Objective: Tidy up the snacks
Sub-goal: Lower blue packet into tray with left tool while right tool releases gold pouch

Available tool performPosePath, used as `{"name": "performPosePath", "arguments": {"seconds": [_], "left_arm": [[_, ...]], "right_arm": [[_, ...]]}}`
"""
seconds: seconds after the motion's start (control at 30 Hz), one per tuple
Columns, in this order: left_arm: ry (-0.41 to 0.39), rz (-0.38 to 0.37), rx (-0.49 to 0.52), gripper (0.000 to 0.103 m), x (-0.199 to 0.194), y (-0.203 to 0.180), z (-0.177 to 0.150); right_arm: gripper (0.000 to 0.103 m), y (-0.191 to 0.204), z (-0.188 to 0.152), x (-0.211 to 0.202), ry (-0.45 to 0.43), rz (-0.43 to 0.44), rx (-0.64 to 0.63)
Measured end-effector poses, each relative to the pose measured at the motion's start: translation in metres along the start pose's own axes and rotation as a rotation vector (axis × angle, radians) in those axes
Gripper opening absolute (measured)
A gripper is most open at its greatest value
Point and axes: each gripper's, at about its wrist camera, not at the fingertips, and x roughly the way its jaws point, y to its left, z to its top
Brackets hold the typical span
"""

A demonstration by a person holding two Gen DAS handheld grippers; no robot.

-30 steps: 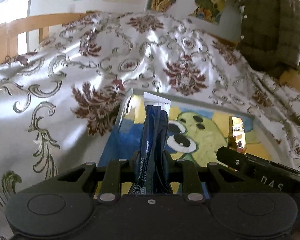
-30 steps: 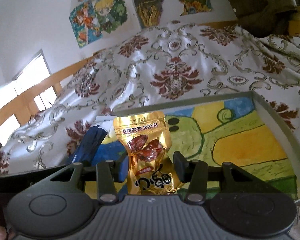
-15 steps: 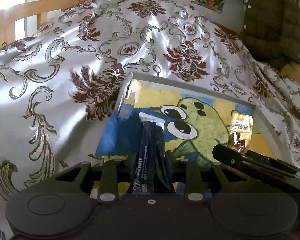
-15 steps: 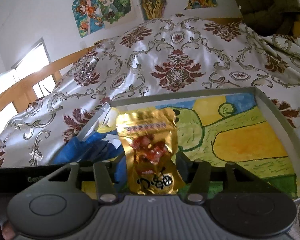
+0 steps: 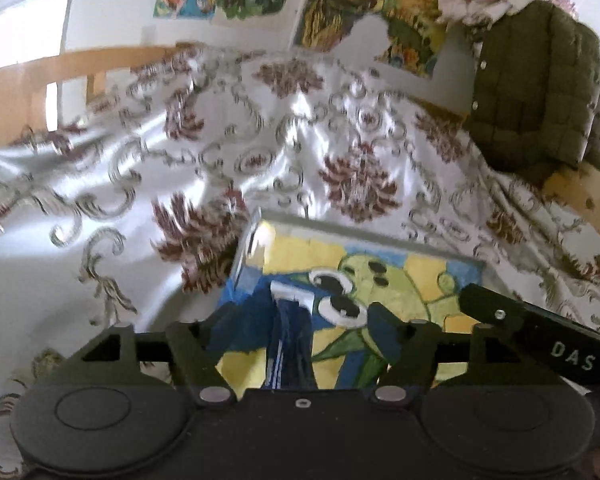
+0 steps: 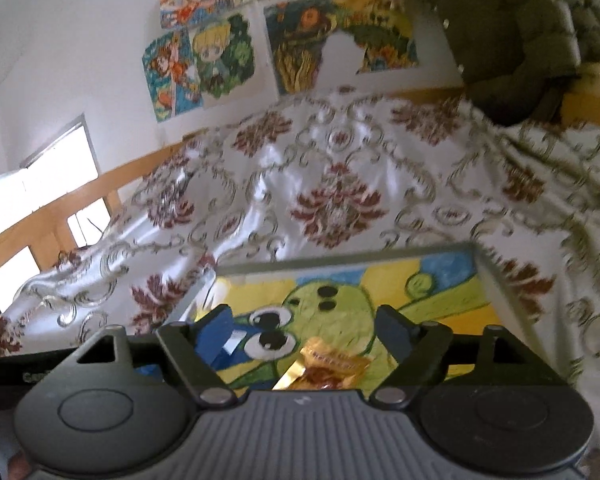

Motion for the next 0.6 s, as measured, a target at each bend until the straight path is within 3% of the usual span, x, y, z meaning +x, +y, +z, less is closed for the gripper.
{"name": "performPosePath", "arguments": {"seconds": [0.23,0.3,0.6], "left_arm": [[-0.109,0.045,0.013,0.096,-0.046,-0.006,0.006],[-0.141,0.049,0.019,0.101,-0.059,-0.008,0.007],[-0.263,0.084,0.044,0.102,-0.114,-0.019,0.0]], "right_arm": [[0.103,-0.005,0.014,-0.042,-0.089,-0.056,-0.026],[0.103,-0.005,0.017,-0.053,-0.106,-0.068,-0.048],[0.103,-0.001,0.01,-0.101,-0.142,-0.098,-0.091]]}}
